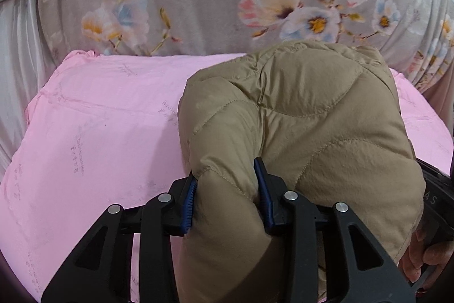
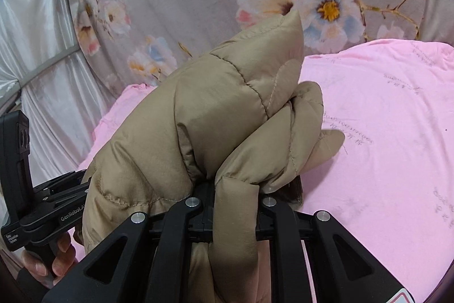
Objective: Fold large clothes
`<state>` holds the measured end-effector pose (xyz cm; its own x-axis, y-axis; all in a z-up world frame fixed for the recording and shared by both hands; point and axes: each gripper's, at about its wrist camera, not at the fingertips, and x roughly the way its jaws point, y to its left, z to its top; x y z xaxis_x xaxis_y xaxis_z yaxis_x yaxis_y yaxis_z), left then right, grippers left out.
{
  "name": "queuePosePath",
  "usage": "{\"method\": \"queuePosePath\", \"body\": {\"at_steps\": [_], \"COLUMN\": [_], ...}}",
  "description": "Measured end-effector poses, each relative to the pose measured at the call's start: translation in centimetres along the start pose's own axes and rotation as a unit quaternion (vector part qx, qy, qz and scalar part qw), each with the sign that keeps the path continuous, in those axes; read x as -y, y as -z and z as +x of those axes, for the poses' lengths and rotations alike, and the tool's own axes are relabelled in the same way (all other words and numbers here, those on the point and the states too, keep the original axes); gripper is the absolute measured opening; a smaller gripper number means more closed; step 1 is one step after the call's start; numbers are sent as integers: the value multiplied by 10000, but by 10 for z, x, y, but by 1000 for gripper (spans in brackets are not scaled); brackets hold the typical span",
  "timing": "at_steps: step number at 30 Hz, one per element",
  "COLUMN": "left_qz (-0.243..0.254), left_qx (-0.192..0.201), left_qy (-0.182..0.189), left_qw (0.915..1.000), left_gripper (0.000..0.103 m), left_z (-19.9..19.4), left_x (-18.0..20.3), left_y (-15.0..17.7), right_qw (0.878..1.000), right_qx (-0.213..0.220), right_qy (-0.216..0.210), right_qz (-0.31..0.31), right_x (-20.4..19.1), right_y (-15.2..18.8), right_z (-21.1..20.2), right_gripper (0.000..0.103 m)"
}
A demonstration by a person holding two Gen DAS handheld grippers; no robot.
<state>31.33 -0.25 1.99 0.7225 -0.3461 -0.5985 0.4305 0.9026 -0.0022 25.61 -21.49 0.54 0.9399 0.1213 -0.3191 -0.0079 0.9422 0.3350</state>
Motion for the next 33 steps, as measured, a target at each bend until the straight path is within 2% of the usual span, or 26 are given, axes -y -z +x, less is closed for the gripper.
{"method": "queuePosePath", "body": {"at_steps": [3, 5, 6, 8, 9, 11, 14, 16, 18, 19, 21, 23, 26, 28, 33], "left_qz": [-25, -77, -130, -272, -349, -510, -675, -683, -595, -582, -577, -531, -499, -575, -798], "left_qx": [-126, -226, -292, -451, -535, -643, -760, -650, -494, -462, -404, -437, -667, -872, -794], "left_qy": [-138, -186, -213, -345, -414, -492, -828, -1101, -1295, -1334, -1397, -1556, -1727, -1676, -1602], "left_qw": [9998, 9995, 9993, 9980, 9971, 9954, 9914, 9894, 9886, 9883, 9877, 9854, 9815, 9803, 9806], "left_gripper": [44, 56, 59, 73, 76, 77, 78, 78, 79, 85, 88, 88, 88, 88, 93], "left_z": [14, 16, 14, 6, 1, -12, -29, -41, -50, -52, -51, -45, -25, -10, 1], "left_x": [-6, -9, -11, -16, -19, -23, -24, -15, -3, 3, 11, 17, 22, 21, 16], "left_y": [6, 11, 12, 16, 17, 18, 14, 7, 0, -3, -6, -5, 5, 16, 34], "right_qw": [9991, 9973, 9962, 9935, 9927, 9923, 9939, 9925, 9902, 9886, 9887, 9904, 9880, 9879, 9868], "right_qx": [-302, -524, -610, -712, -665, -388, 113, 320, 457, 469, 376, 180, -134, -279, -420], "right_qy": [62, 87, 106, 244, 368, 677, 989, 1183, 1245, 1294, 1264, 1202, 1407, 1442, 1523], "right_qz": [277, 512, 621, 854, 932, 958, 481, -19, -438, -607, -718, -661, -619, -491, -355], "right_x": [12, 24, 30, 38, 41, 38, 10, -21, -50, -62, -74, -75, -67, -55, -39], "right_y": [7, 15, 19, 27, 30, 32, 24, 12, 1, -2, -6, -4, 8, 19, 37], "right_z": [13, 13, 8, -9, -21, -51, -88, -96, -94, -88, -74, -55, -27, -18, -7], "right_gripper": [20, 24, 26, 29, 34, 36, 36, 35, 26, 23, 15, 13, 11, 11, 9]}}
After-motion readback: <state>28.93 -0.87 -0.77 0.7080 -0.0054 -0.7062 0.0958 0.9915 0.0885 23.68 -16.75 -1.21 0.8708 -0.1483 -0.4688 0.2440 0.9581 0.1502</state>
